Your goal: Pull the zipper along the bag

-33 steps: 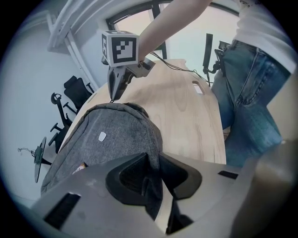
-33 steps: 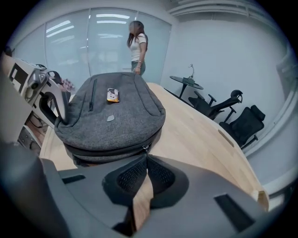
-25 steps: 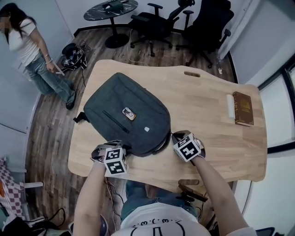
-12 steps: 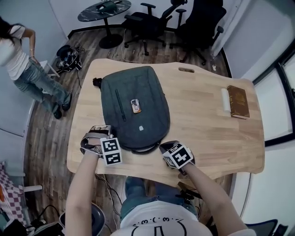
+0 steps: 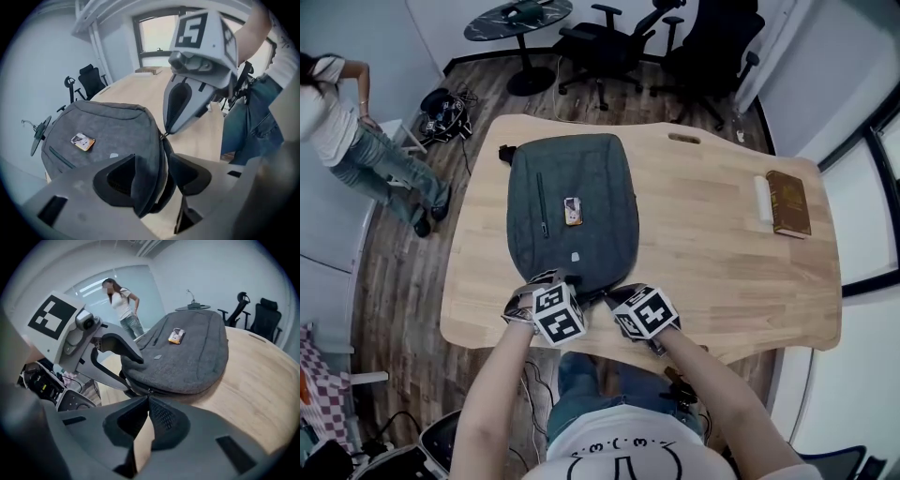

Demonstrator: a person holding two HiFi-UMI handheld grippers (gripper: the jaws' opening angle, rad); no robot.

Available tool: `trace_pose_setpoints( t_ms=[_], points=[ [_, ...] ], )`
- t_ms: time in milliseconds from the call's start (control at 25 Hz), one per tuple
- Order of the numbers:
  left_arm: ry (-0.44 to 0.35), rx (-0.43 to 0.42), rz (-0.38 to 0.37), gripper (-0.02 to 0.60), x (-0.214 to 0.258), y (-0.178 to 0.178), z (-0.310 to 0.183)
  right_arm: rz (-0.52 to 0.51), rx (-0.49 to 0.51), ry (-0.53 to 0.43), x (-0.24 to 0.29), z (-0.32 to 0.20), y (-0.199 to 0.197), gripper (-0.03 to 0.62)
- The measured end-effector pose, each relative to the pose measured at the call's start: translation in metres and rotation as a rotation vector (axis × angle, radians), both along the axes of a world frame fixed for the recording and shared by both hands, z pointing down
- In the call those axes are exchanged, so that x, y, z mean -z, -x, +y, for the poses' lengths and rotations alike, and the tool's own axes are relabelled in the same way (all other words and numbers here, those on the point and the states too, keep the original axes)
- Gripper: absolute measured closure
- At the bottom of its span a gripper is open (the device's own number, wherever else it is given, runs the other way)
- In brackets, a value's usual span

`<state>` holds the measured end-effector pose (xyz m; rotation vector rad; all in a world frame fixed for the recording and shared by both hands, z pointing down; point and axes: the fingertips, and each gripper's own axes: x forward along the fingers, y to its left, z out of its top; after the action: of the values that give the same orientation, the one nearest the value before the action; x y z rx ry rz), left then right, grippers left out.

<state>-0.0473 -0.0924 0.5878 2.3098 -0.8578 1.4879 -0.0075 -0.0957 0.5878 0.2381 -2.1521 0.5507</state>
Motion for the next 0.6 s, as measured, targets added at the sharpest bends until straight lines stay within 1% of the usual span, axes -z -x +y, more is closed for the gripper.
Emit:
trace_pose_setpoints(
  t_ms=[80,120,160,240,320,440,520,600],
  points=[
    [-0.021,-0.002,-0.095,0.364,-0.012,0.006,0.000,-0.007,0.047,-0.003,0.000,0.011,0.017,0.536],
    [-0.030,0.001,-0.133,0.403,-0.017,0.010,0.000,-0.001,0.060,-0.009,-0.001,0.015,0.022,0.536],
    [-0.033,0.009,-0.147,0.424,-0.019,0.013,0.001,0.012,0.071,-0.022,-0.003,0.017,0.025,0.536],
    [-0.021,0.033,-0.120,0.456,-0.020,0.015,0.002,0.036,0.086,-0.047,-0.008,0.016,0.027,0.536],
    [-0.008,0.048,-0.088,0.469,-0.018,0.014,0.001,0.042,0.092,-0.064,-0.011,0.014,0.027,0.534],
    [-0.005,0.051,-0.077,0.480,-0.016,0.014,0.001,0.042,0.109,-0.117,-0.019,0.013,0.032,0.531],
    [-0.003,0.058,-0.072,0.483,-0.015,0.015,0.001,0.031,0.112,-0.148,-0.021,0.013,0.035,0.531],
    [0.000,0.069,-0.064,0.483,-0.015,0.018,0.002,-0.003,0.110,-0.174,-0.023,0.014,0.039,0.531]
  ],
)
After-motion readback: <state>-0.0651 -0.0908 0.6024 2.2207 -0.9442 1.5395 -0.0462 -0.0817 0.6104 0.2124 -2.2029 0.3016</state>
